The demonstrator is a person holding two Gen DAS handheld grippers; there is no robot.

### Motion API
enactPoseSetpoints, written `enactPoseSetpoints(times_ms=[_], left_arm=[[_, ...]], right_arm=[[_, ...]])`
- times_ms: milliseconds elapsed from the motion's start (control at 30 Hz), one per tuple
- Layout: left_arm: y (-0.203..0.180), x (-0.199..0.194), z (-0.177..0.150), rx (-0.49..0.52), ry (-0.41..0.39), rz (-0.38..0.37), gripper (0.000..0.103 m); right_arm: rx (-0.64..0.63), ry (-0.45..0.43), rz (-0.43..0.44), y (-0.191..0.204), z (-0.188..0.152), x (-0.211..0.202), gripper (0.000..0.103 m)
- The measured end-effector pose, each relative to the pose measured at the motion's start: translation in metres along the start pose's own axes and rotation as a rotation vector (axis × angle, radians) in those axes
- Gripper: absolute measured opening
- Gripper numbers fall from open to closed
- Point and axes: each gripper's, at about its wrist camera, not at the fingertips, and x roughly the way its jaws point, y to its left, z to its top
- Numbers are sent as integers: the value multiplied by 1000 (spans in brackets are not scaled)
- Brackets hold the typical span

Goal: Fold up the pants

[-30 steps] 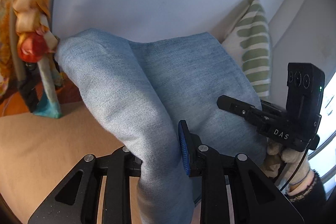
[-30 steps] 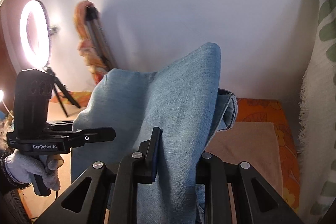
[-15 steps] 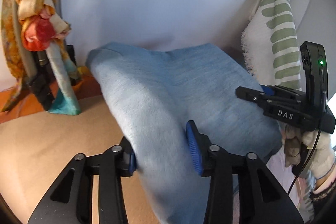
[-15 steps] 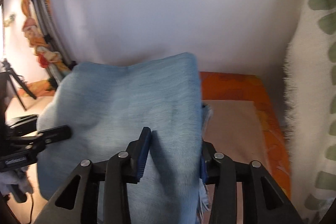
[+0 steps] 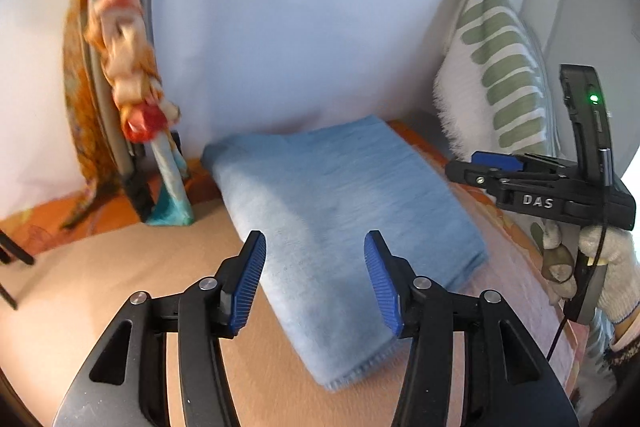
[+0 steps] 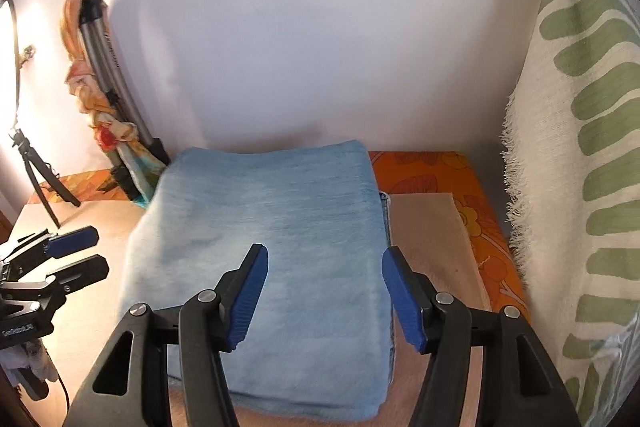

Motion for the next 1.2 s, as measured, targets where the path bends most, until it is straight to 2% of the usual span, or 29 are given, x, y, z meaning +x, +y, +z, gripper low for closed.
enactPoseSetpoints(times_ms=[433, 533, 633, 800, 1200], left_arm=[[-34, -90, -12, 53, -95, -45, 64], [-39, -108, -18, 64, -110, -49, 71], [-42, -126, -26, 64, -127, -40, 78], [-47, -158, -43, 62, -153, -23, 81], [-60, -219, -93, 74, -207, 16, 82]], right_arm=[[-13, -91, -4, 41, -20, -92, 77], [-5, -110, -14, 52, -28, -112, 82], [-10, -130, -19, 65, -36, -129, 89], [-47, -162, -49, 92, -56, -158, 102], [-53, -189, -53, 138, -119, -216, 103]])
